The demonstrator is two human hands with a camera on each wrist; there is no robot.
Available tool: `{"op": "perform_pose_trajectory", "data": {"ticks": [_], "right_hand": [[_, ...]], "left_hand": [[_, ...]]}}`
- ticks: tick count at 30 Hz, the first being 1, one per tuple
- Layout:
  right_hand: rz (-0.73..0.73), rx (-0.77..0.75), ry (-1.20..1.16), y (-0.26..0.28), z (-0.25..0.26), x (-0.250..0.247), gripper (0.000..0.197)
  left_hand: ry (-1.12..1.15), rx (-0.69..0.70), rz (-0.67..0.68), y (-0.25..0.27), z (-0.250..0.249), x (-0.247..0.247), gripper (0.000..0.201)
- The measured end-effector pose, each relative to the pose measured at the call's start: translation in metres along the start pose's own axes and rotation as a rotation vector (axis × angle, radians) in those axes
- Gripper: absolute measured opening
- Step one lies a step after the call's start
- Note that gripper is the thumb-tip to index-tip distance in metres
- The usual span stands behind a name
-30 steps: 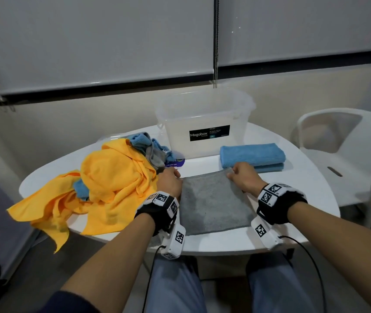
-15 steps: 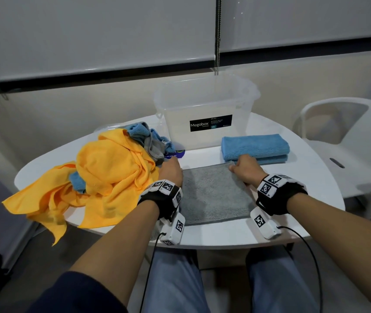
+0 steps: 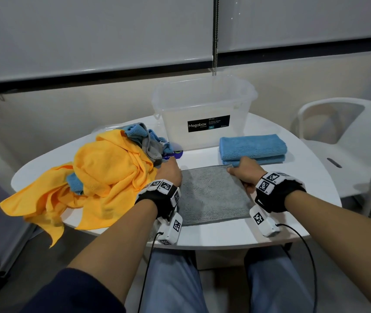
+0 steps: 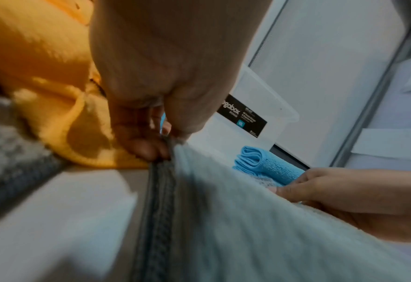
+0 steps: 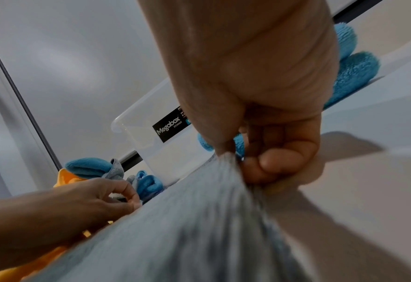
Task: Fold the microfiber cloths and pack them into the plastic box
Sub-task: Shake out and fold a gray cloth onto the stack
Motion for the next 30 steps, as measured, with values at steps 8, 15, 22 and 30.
{"op": "perform_pose_trajectory", "data": {"ticks": [8,15,22,30], "right_hand": [[0.091,-0.21,0.012,0.047,0.011,-0.036,0.03],[0.255,-0.592,0.234,0.094,0.045,-0.019,0.015],[0.309,-0.591,0.526,0.099,0.022,0.005,0.048],[0.185,-0.585,0.434,0.099,0.025,-0.006,0.017]], "left_hand": [[0.009,0.326,0.116,0.042,-0.043,-0.032,0.016],[0.07,0.585,0.354,0.092,-0.079,-0.031,0.011],[-0.121,0.5,0.62,0.124,-0.045,-0.005,0.048],[-0.088,0.466,0.547,0.125,-0.037,-0.018,0.015]]}}
Point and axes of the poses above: each hand's wrist, its own y-axis away from the middle knuckle, its own x-axis out of the palm, z = x × y, the point moved 7 cm from there along -y, towards the middle knuckle, and after that the axes turned 12 degrees about y, right-handed, at the moved point
